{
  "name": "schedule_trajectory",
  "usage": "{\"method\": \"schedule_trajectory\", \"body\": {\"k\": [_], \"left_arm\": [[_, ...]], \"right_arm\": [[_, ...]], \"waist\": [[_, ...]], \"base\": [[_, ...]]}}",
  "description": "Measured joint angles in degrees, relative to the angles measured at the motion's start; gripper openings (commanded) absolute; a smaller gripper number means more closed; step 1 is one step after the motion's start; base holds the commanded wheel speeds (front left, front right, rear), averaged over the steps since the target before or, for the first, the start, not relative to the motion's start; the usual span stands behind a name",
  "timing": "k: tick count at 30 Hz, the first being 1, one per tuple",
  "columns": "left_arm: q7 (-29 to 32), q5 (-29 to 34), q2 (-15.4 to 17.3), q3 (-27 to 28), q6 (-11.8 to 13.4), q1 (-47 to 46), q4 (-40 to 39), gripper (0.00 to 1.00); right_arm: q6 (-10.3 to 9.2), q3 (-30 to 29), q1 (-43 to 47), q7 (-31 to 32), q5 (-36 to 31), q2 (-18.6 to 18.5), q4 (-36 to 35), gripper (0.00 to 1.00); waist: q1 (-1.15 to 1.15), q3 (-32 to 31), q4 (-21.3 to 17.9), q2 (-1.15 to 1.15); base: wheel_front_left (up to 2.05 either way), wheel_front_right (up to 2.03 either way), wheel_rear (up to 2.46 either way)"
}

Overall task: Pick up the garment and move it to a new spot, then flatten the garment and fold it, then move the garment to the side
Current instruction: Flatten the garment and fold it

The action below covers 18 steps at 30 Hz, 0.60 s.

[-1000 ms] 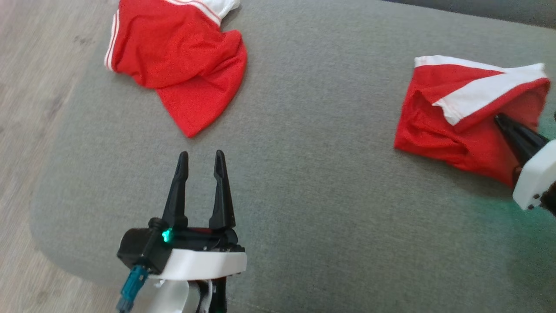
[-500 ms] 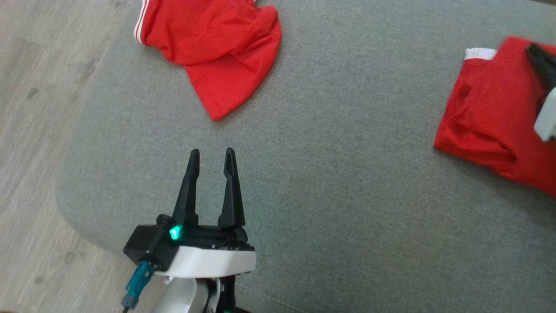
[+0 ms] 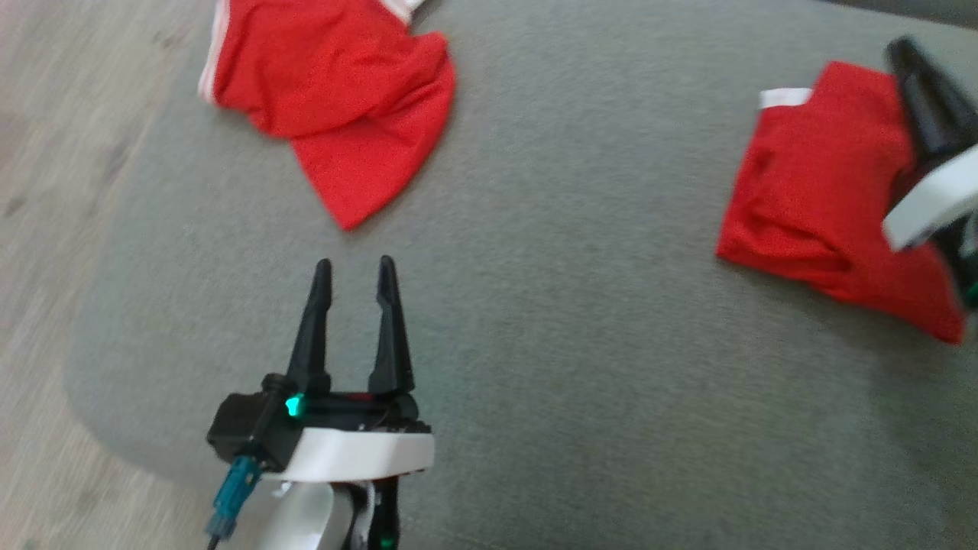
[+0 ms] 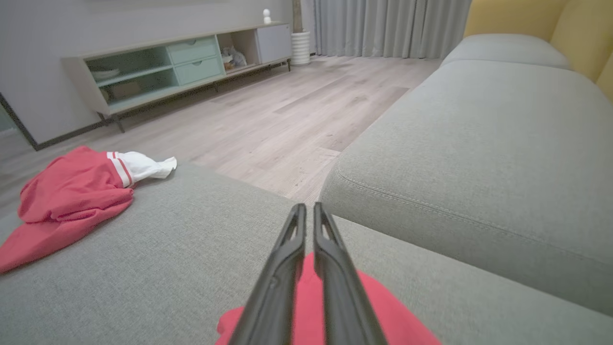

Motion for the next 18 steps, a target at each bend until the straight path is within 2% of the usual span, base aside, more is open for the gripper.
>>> {"method": "schedule_trajectory", "body": {"k": [1, 10, 13, 18], "left_arm": [[0.0, 0.4, 0.0, 0.63, -0.1, 0.23, 0.19, 1.0], [0.0, 4.79, 0.01, 6.38, -1.3, 3.81, 2.44, 1.0], [0.01, 6.62, 0.02, 8.87, -1.69, 5.48, 3.81, 1.0], [0.03, 8.25, 0.05, 11.47, -2.0, 7.6, 4.72, 1.0]], "right_arm": [[0.0, -0.47, 1.4, -1.67, -0.38, 0.96, -0.13, 1.0], [0.0, -3.36, 15.15, -16.13, -7.84, 11.63, -0.87, 1.0], [0.0, -6.21, 21.54, -17.33, -10.93, 16.6, -2.16, 1.0], [0.0, -13.19, 29.06, -17.47, -17.8, 21.23, -7.03, 1.0]], "waist": [[0.0, -0.52, -0.7, 0.0], [0.0, -6.03, -8.54, 0.0], [-0.01, -8.72, -12.15, 0.0], [-0.01, -12.11, -15.89, 0.0]], "base": [[0.0, 0.0, 0.0], [0.0, 0.0, 0.0], [0.0, 0.0, 0.0], [0.0, 0.0, 0.0]]}}
